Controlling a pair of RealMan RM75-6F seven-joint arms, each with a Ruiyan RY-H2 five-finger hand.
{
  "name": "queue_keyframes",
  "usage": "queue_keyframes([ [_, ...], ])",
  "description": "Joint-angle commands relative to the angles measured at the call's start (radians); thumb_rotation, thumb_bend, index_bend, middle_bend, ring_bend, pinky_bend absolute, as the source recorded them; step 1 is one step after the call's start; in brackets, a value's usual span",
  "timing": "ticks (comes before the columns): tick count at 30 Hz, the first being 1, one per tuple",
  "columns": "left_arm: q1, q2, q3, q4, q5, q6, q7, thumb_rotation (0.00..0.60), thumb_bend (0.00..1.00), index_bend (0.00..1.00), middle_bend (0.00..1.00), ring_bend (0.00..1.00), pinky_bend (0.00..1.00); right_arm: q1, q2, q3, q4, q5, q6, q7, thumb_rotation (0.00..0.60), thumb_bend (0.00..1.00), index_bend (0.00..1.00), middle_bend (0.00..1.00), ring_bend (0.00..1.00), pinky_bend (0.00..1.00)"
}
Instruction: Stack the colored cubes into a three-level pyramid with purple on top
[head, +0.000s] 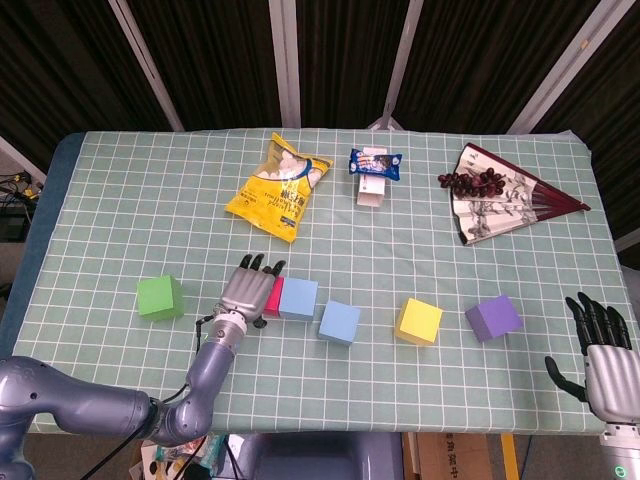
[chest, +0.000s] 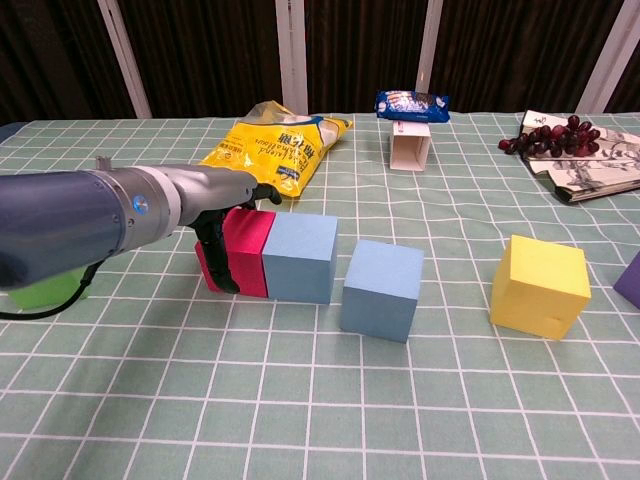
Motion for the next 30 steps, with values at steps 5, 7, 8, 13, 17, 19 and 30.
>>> queue_keyframes([
  [5,0.009,0.002,-0.006,0.008,0.026,0.011,-0.028,0.6,0.09,0.0,0.04,0.0,0.04,0.0,0.001,-0.001,0.0,0.001,-0.002,0.0,0.6,0.35,0.0,0.0,0.0,0.0],
  [7,0.016,0.01,-0.01,0.001,0.043,0.014,-0.044,0.6,0.09,0.0,0.02,0.0,0.04,0.0,0.002,-0.001,0.0,0.001,-0.003,0.0,0.6,0.35,0.0,0.0,0.0,0.0],
  [8,0.02,0.017,-0.011,-0.006,0.055,0.015,-0.053,0.6,0.09,0.0,0.02,0.0,0.04,0.0,0.002,-0.002,0.0,0.002,-0.004,0.0,0.6,0.35,0.0,0.0,0.0,0.0],
  [13,0.069,0.108,-0.021,-0.12,0.143,0.03,-0.135,0.6,0.09,0.0,0.02,0.0,0.04,0.001,0.003,-0.005,-0.002,0.003,-0.011,-0.005,0.6,0.35,0.0,0.0,0.0,0.0],
  [17,0.112,0.171,-0.003,-0.177,0.221,0.046,-0.186,0.6,0.09,0.0,0.02,0.0,0.04,0.003,0.006,-0.008,-0.004,0.002,-0.018,-0.007,0.6,0.35,0.0,0.0,0.0,0.0],
  [19,0.135,0.199,0.009,-0.2,0.26,0.061,-0.211,0.6,0.09,0.0,0.02,0.0,0.04,0.003,0.007,-0.009,-0.006,0.003,-0.019,-0.009,0.6,0.35,0.0,0.0,0.0,0.0],
  [30,0.322,0.365,0.16,-0.302,0.549,0.214,-0.318,0.6,0.09,0.0,0.03,0.0,0.04,0.012,0.022,-0.004,-0.054,0.019,-0.038,-0.045,0.6,0.35,0.0,0.0,0.0,0.0],
])
